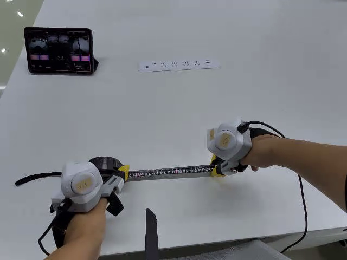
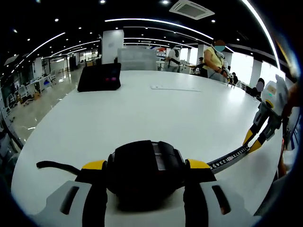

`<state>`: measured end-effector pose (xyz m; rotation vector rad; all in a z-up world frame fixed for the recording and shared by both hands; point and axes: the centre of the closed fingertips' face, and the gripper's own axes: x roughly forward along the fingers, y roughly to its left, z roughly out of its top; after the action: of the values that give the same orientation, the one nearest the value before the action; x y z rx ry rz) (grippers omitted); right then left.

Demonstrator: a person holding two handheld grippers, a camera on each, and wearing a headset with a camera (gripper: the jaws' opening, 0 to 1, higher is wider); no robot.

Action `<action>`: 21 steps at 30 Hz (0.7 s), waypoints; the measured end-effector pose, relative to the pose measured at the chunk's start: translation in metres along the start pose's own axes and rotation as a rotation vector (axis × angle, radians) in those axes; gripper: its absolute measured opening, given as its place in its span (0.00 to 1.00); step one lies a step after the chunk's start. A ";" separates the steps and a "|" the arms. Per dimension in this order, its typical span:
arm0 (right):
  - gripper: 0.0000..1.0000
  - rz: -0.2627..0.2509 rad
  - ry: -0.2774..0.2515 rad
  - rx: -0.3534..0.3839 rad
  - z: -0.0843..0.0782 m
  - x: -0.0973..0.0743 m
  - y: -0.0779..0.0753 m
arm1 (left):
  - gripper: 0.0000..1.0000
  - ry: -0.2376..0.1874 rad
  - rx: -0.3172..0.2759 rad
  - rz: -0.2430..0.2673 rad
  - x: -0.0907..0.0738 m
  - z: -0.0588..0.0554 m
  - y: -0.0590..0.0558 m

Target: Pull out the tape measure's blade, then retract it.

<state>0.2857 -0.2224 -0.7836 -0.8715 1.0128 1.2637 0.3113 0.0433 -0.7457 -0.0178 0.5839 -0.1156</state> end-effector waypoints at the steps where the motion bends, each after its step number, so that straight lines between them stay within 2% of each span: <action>1: 0.08 0.003 0.002 -0.002 0.000 0.000 0.000 | 0.61 0.001 0.000 0.000 0.000 0.000 0.000; 8: 0.09 0.018 -0.007 0.011 0.001 0.001 0.000 | 0.61 0.016 0.011 -0.001 0.000 -0.001 -0.001; 21: 0.09 0.012 0.041 0.007 0.006 0.002 0.001 | 0.61 0.033 0.003 -0.007 0.002 -0.003 -0.002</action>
<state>0.2850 -0.2163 -0.7840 -0.8901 1.0560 1.2557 0.3115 0.0416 -0.7490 -0.0155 0.6169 -0.1238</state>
